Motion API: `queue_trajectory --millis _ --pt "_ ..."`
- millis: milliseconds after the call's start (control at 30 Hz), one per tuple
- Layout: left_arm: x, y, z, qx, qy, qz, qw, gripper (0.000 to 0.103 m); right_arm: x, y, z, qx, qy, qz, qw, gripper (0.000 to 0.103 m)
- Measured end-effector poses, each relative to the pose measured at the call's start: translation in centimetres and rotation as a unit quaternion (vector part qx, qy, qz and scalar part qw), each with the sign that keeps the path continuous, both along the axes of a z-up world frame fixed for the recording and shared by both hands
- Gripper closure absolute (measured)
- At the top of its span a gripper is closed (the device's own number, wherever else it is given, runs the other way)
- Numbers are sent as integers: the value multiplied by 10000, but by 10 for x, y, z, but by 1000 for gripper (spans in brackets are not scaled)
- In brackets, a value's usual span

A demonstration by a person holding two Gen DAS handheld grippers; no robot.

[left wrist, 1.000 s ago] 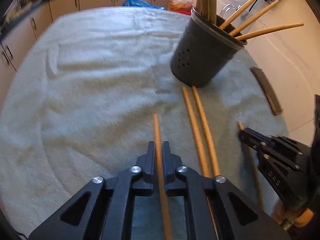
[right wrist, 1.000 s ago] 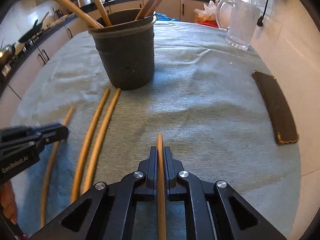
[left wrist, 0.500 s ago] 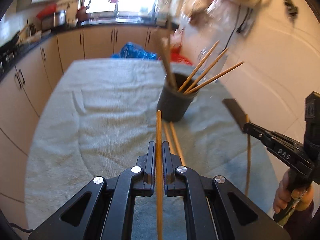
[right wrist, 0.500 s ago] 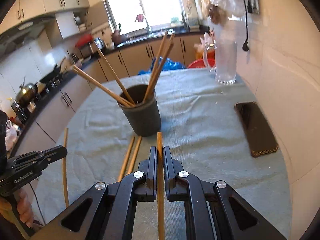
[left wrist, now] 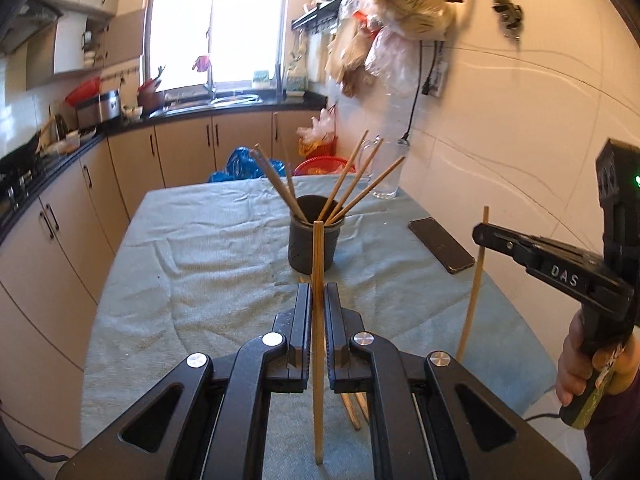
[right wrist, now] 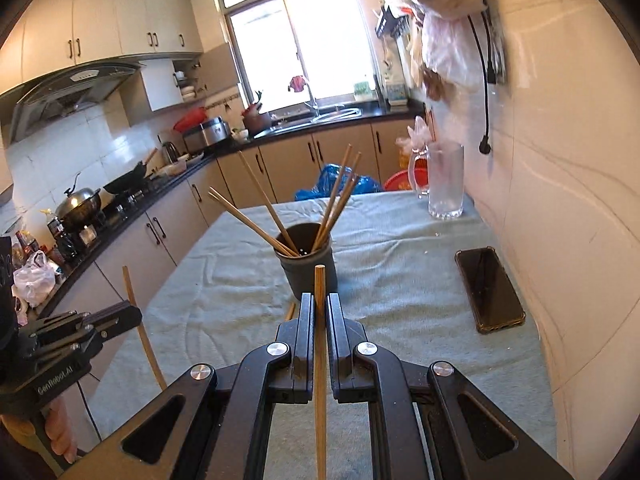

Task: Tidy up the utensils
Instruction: 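Lift both held chopsticks and carry them over the black holder, then lower both chopsticks into the black holder and open both grippers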

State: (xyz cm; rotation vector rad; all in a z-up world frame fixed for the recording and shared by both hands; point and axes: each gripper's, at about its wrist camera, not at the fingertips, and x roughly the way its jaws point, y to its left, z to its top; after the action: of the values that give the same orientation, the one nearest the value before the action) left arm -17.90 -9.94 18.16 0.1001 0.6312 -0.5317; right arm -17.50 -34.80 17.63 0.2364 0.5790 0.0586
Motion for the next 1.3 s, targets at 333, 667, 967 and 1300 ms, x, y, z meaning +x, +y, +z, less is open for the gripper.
queue_trajectory --millis 333,667,967,1300 --pt "-20 6 11 -172 -108 52 9998 97 -13 0 8 -39 -166 17 9999 97" --pt "-19 -5 33 -278 -439 -151 9985 97 -11 -4 14 10 -220 15 9998 97" --pt "17 -12 66 -421 -564 -214 9973 97 10 -12 39 32 -436 -36 9990 97" --pt "86 -38 109 -584 -649 -128 9961 97 68 -21 88 373 -776 -106 9962 97"
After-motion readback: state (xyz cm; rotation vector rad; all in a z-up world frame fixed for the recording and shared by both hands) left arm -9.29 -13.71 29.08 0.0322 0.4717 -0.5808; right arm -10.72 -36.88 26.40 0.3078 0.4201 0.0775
